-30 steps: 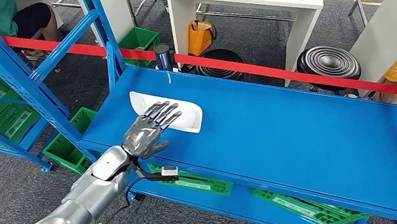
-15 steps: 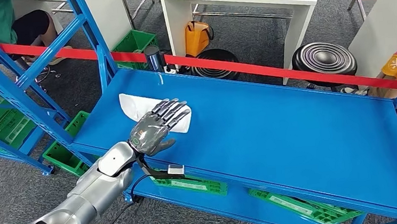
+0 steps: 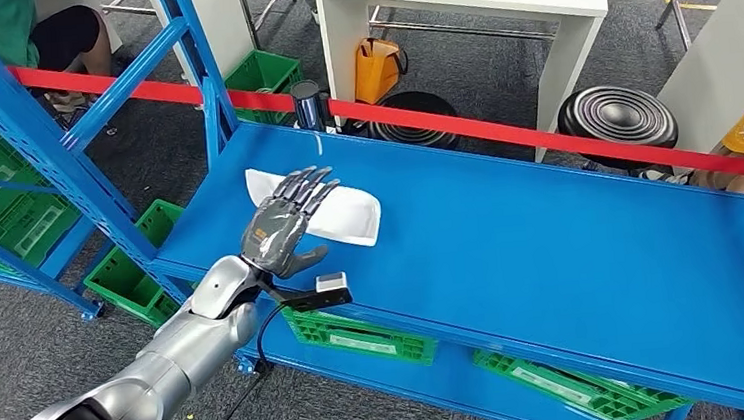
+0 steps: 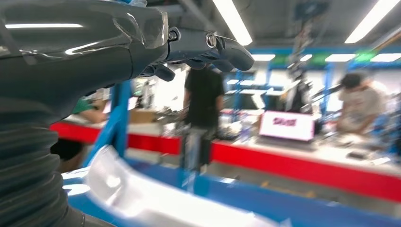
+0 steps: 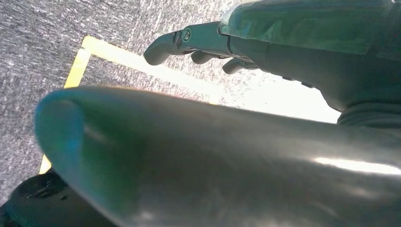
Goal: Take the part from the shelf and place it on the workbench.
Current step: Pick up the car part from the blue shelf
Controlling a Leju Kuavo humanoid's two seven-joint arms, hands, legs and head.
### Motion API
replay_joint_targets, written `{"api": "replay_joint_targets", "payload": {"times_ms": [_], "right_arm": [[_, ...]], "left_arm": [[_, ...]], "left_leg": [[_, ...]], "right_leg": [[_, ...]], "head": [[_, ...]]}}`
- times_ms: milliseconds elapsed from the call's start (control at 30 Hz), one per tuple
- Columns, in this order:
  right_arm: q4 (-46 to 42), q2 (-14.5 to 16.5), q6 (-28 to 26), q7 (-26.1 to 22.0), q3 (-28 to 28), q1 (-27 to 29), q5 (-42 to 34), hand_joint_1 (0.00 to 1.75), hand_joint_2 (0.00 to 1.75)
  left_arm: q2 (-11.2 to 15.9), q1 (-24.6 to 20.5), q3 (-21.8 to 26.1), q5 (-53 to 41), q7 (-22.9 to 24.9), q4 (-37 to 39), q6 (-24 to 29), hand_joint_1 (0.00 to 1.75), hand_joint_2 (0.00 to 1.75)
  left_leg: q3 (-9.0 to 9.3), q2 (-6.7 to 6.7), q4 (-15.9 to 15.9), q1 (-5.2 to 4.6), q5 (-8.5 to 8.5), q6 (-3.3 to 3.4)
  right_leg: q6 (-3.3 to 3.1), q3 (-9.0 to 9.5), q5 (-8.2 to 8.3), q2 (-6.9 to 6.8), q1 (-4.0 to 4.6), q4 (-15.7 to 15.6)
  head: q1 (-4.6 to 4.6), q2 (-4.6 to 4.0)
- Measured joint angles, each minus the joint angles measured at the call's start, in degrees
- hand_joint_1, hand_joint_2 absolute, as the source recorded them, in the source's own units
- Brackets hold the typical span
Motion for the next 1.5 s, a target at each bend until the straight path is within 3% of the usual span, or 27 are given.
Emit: {"api": "replay_joint_targets", "payload": {"times_ms": [33,100,200,267,300,367,433,467,533,600,700,767,833,900,933,967,1033,1067,1133,1200,1267,1333,1400,1433,1467,1500], "right_arm": [[0.54,0.09,0.27,-0.01,0.19,-0.19,-0.04,0.0,0.0],[1.7,0.25,1.28,0.05,0.58,-0.71,-0.03,0.0,0.0],[3.17,-0.05,3.27,1.18,1.31,-1.46,0.31,0.0,0.0],[3.74,-0.78,3.72,2.67,1.7,-1.79,0.45,0.0,0.0],[3.95,-1.2,3.68,3.46,1.88,-2.02,0.56,0.0,0.0],[4.42,-1.93,3.58,4.76,2.15,-2.61,1.09,0.0,0.0],[4.93,-2.26,3.78,5.53,2.33,-3.22,1.86,0.0,0.0],[5.2,-2.26,3.93,5.76,2.42,-3.6,2.33,0.0,0.0],[5.71,-1.94,4.34,6.11,2.57,-4.59,3.32,0.0,0.0],[6.25,-1.27,4.78,6.32,2.63,-5.62,4.08,0.0,0.0],[7.02,-0.54,5.06,6.4,2.68,-6.36,4.61,0.0,0.0],[7.88,0.09,5.75,6.16,2.7,-6.61,5.36,0.0,0.0],[9.72,1.09,6.97,5.6,2.56,-6.83,6.43,0.0,0.0],[11.6,2.13,7.74,5.11,2.23,-6.75,7.12,0.0,0.0],[12.22,2.54,7.69,4.92,2.04,-6.58,7.35,0.0,0.0],[12.57,2.84,7.33,4.7,1.81,-6.36,7.55,0.0,0.0],[12.86,3.26,6.06,4.12,1.22,-5.96,7.84,0.0,0.0],[12.91,3.49,5.38,3.72,0.88,-5.83,7.9,0.0,0.0],[12.97,3.88,4.35,2.8,0.26,-5.48,7.93,0.0,0.0],[12.98,4.24,3.7,1.89,-0.26,-4.9,7.89,0.0,0.0],[12.97,4.55,3.32,1.18,-0.67,-4.35,7.87,0.0,0.0],[12.83,4.64,2.79,0.47,-1.01,-3.9,7.87,0.0,0.0],[12.54,4.59,2.01,-0.16,-1.25,-3.41,7.86,0.0,0.0],[12.33,4.52,1.59,-0.39,-1.32,-3.14,7.85,0.0,0.0],[12.03,4.42,1.14,-0.61,-1.35,-2.86,7.82,0.0,0.0],[11.67,4.3,0.71,-0.8,-1.39,-2.6,7.8,0.0,0.0]], "left_arm": [[0.01,0.0,-0.07,0.37,0.75,0.9,0.0,0.0,1.75],[0.07,0.07,-0.13,1.03,2.19,2.56,0.0,0.0,1.75],[0.56,0.8,0.04,2.05,4.0,4.71,0.01,0.0,1.75],[1.34,1.5,0.65,2.49,4.57,5.55,0.02,0.0,1.75],[1.8,1.85,1.12,2.61,4.69,5.88,0.02,0.0,1.75],[2.75,2.76,2.22,2.62,4.77,6.59,0.02,0.0,1.75],[3.58,3.59,3.32,2.03,4.91,7.13,0.02,0.0,1.75],[3.94,3.8,3.84,1.42,5.0,7.26,0.02,0.0,1.75],[4.56,3.81,4.77,-0.02,5.06,7.29,0.02,0.0,1.75],[5.08,3.79,5.51,-1.13,5.01,7.3,0.02,0.0,1.75],[5.59,3.79,6.19,-1.81,4.96,7.31,0.02,0.0,1.75],[5.67,3.89,6.49,-2.71,4.82,7.36,0.02,0.0,1.75],[5.55,3.99,6.56,-4.41,4.42,7.59,0.02,0.0,1.75],[5.44,3.97,6.37,-6.42,3.95,7.97,-0.03,0.0,1.75],[5.43,3.95,6.07,-7.49,3.75,8.16,-0.07,0.0,1.75],[5.5,3.89,5.67,-8.5,3.55,8.35,-0.1,0.0,1.75],[5.72,3.71,4.72,-10.05,3.03,8.56,-0.14,0.0,1.75],[5.86,3.57,4.32,-10.51,2.73,8.59,-0.14,0.0,1.75],[6.23,3.3,3.57,-11.05,2.09,8.63,-0.2,0.0,1.75],[6.56,3.11,2.87,-11.37,1.47,8.69,-0.29,0.0,1.75],[6.67,3.01,2.24,-11.57,0.93,8.74,-0.4,0.0,1.75],[6.61,2.96,1.62,-11.65,0.45,8.75,-0.47,0.0,1.75],[6.34,2.89,1.03,-11.64,-0.03,8.75,-0.49,0.0,1.75],[6.19,2.83,0.8,-11.59,-0.3,8.75,-0.49,0.0,1.75],[6.02,2.74,0.59,-11.49,-0.62,8.75,-0.49,0.0,1.75],[5.87,2.6,0.36,-11.33,-0.98,8.74,-0.49,0.0,1.75]], "left_leg": [[-0.15,-0.03,0.41,-0.01,-0.25,-0.34],[-0.72,-0.09,1.5,-0.24,-0.79,-1.1],[-1.32,-0.1,2.17,-0.24,-1.16,-1.58],[-2.21,-0.17,4.0,0.07,-2.56,-2.15],[-3.44,-0.21,6.59,0.28,-4.04,-2.57],[-7.23,-0.26,14.65,0.7,-7.59,-3.25],[-9.83,-0.26,19.58,0.95,-8.66,-3.41],[-9.49,-0.27,18.59,0.97,-7.5,-3.26],[-5.8,-0.28,10.82,0.78,-3.44,-2.37],[-2.41,-0.09,3.95,0.35,-1.2,-1.33],[-1.5,0.01,1.9,-0.21,-0.89,-0.61],[-0.54,0.02,0.38,0.01,0.07,-0.32],[0.04,0.08,-0.78,0.3,0.92,-0.09],[-0.07,-0.01,-0.83,0.26,1.07,0.04],[-0.06,-0.1,-0.8,0.25,1.06,0.01],[-0.02,-0.21,-0.73,0.27,1.02,-0.05],[0.03,-0.4,-0.3,0.37,0.77,-0.42],[-0.07,-0.48,0.14,0.29,0.48,-0.8],[-0.32,-0.6,0.99,0.1,-0.14,-1.59],[-0.4,-0.65,1.27,0.14,-0.34,-2.1],[-0.7,-0.62,2.24,0.41,-1.09,-2.55],[-2.84,-0.5,7.24,0.71,-4.41,-3.25],[-6.45,-0.37,15.23,0.98,-8.4,-3.82],[-7.62,-0.33,17.89,1.05,-9.24,-3.88],[-7.7,-0.3,18.33,1.07,-8.9,-3.77],[-6.56,-0.31,16.28,1.03,-7.49,-3.44]], "right_leg": [[0.36,2.09,1.37,-0.03,-0.16,-4.13],[0.15,4.76,2.99,0.07,-0.26,-9.5],[-0.87,4.88,3.12,0.28,-0.14,-9.85],[-1.37,4.97,3.14,0.31,-0.37,-9.91],[-1.62,5.02,3.15,0.32,-0.48,-9.95],[-1.92,5.02,3.11,0.4,-0.38,-9.95],[-1.95,5.09,3.07,0.48,-0.25,-9.94],[-1.95,5.19,3.05,0.51,-0.17,-9.94],[-1.94,5.46,3.03,0.56,-0.04,-9.99],[-1.87,5.53,3.05,0.63,0.11,-10.06],[-1.41,5.68,3.3,0.47,0.1,-10.52],[-1.16,5.32,2.85,0.24,0.24,-9.88],[-1.48,2.93,0.37,0.11,0.29,-4.8],[-1.55,-0.58,-2.62,0.11,0.23,2.97],[-1.23,-1.53,-3.17,0.1,0.15,5.14],[-0.71,-1.36,-2.81,0.09,0.02,5.01],[0.57,2.24,-0.13,0.0,-0.4,-1.79],[0.84,4.33,1.07,-0.06,-0.52,-5.74],[0.22,6.81,2.25,-0.04,-0.58,-10.19],[-1.01,7.06,2.37,0.06,-0.46,-10.47],[-1.76,7.07,2.58,-0.01,-0.54,-10.54],[-2.23,6.9,2.78,-0.05,-0.65,-10.59],[-2.46,6.62,2.87,-0.07,-0.51,-10.56],[-2.5,6.53,2.91,-0.07,-0.41,-10.55],[-2.52,6.5,2.93,-0.07,-0.3,-10.55],[-2.52,6.54,2.95,-0.04,-0.15,-10.56]], "head": [[0.01,0.0],[-0.03,0.0],[-0.17,0.0],[-0.24,0.0],[-0.27,0.0],[-0.31,0.0],[-0.32,0.0],[-0.32,0.0],[-0.36,0.0],[-0.34,0.0],[-0.44,0.0],[-0.4,0.0],[-0.32,0.0],[-0.3,0.0],[-0.3,0.0],[-0.29,0.0],[-0.27,0.0],[-0.24,0.0],[-0.32,0.0],[-0.41,0.0],[-0.45,0.0],[-0.57,0.0],[-0.63,0.0],[-0.63,0.0],[-0.64,0.0],[-0.64,0.0]]}}
